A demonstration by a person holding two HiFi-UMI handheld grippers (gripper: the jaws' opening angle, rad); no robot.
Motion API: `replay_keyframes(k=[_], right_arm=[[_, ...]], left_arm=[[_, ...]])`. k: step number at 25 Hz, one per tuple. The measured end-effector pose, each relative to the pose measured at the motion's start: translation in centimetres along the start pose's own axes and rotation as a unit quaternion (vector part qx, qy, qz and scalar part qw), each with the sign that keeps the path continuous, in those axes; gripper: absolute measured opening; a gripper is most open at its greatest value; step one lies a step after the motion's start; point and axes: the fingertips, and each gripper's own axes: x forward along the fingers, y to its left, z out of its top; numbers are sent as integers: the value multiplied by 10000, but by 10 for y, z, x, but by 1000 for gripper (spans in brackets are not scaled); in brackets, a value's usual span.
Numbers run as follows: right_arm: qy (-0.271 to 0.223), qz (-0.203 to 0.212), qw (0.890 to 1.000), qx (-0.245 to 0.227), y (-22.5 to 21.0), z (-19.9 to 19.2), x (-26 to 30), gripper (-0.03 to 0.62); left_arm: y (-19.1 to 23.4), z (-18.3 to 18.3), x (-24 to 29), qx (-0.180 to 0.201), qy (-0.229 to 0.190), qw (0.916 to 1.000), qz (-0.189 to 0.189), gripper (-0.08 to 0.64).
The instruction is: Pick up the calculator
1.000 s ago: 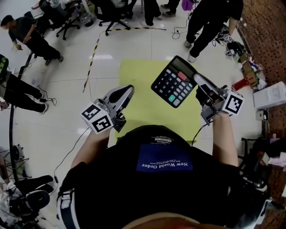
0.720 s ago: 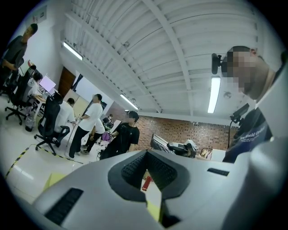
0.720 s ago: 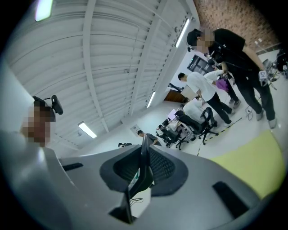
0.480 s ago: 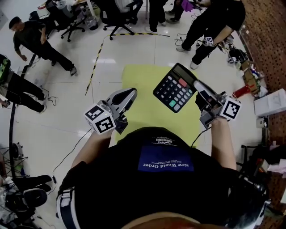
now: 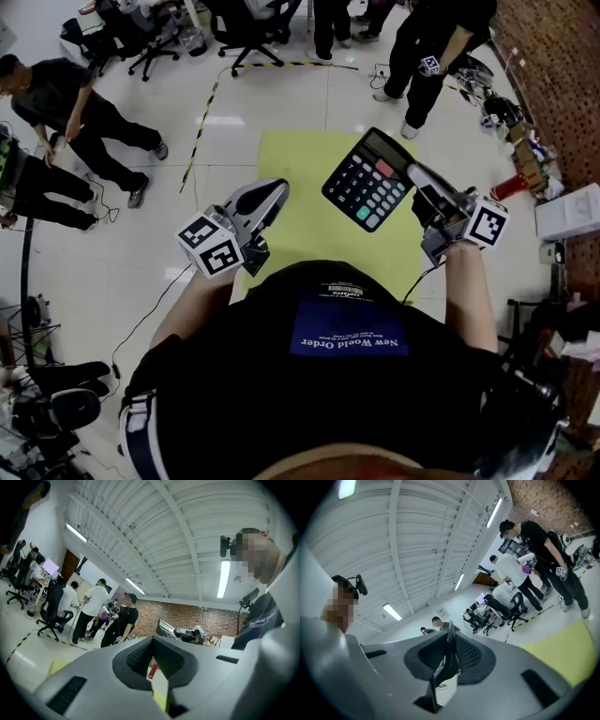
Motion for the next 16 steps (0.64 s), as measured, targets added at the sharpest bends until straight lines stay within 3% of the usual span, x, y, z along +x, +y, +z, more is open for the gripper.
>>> replay_keyframes(k=[16], right_arm=[[63, 2, 10000, -74, 10, 3, 4, 37]], left_arm=[[-3, 8, -5, -30, 38, 10000, 12, 6]])
